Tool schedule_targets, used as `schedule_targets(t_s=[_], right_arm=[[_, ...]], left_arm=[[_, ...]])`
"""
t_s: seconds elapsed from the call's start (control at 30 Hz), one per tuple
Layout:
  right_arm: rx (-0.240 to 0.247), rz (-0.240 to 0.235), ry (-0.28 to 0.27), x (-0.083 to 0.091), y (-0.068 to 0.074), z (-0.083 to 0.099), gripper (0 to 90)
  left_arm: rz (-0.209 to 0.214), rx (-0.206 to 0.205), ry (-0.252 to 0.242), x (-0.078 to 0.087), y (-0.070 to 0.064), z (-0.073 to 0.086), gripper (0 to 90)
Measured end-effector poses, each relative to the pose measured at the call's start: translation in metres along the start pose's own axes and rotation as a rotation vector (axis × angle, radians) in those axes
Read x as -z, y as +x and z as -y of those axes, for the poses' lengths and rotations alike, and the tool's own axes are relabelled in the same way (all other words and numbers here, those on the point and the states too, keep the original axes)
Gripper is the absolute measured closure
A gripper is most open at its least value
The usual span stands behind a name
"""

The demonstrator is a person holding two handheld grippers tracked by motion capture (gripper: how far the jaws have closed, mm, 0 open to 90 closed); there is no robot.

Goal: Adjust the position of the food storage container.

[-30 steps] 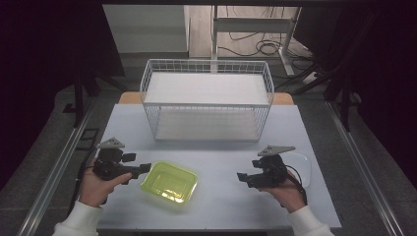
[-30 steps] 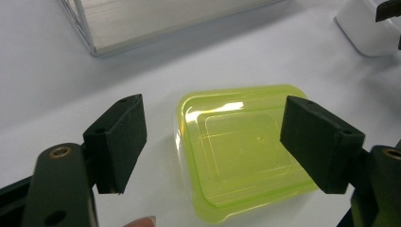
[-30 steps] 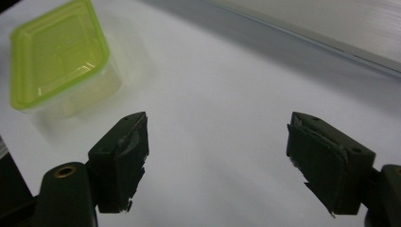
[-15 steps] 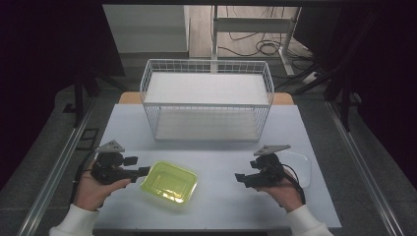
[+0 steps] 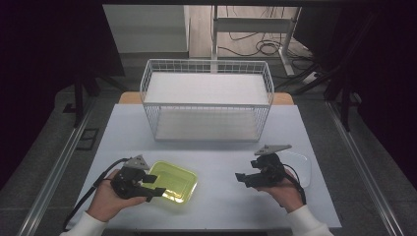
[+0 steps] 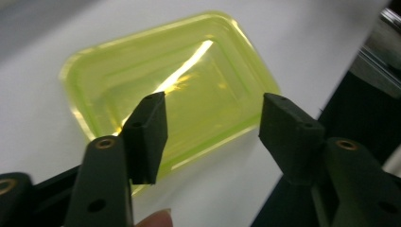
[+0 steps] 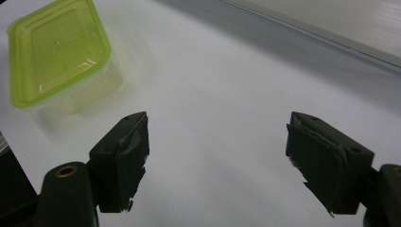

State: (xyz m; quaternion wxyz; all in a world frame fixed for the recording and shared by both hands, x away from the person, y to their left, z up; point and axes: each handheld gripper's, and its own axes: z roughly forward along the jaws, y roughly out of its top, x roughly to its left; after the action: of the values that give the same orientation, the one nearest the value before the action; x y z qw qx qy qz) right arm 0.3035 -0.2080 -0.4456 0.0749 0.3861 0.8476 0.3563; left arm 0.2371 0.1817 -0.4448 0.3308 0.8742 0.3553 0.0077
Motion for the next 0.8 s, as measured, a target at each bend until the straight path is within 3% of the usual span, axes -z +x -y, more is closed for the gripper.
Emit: schedule_targets(t_s=[0.2,0.47,0.6,0.8], right_arm=[[-0.004,-0.003,0.003,0.0,-0.001,0.001,22.0],[0.005,-0.005,0.01,-0.002,0.001,0.0,22.0],[0.009,-0.005,0.019,-0.005,0.0,0.001,22.0],[0.013,-0.007,0.023,-0.006,0.002,0.001,22.0]], left_arm=[[0.065,-0.093,0.075,-0.011,-0.015,-0.005,56.0],[0.1,-0.122,0.152,-0.031,-0.024,-0.003,78.9],[0.108,-0.156,0.18,-0.037,-0.031,-0.002,84.5],[0.089,-0.153,0.214,-0.05,-0.034,-0.001,86.7]])
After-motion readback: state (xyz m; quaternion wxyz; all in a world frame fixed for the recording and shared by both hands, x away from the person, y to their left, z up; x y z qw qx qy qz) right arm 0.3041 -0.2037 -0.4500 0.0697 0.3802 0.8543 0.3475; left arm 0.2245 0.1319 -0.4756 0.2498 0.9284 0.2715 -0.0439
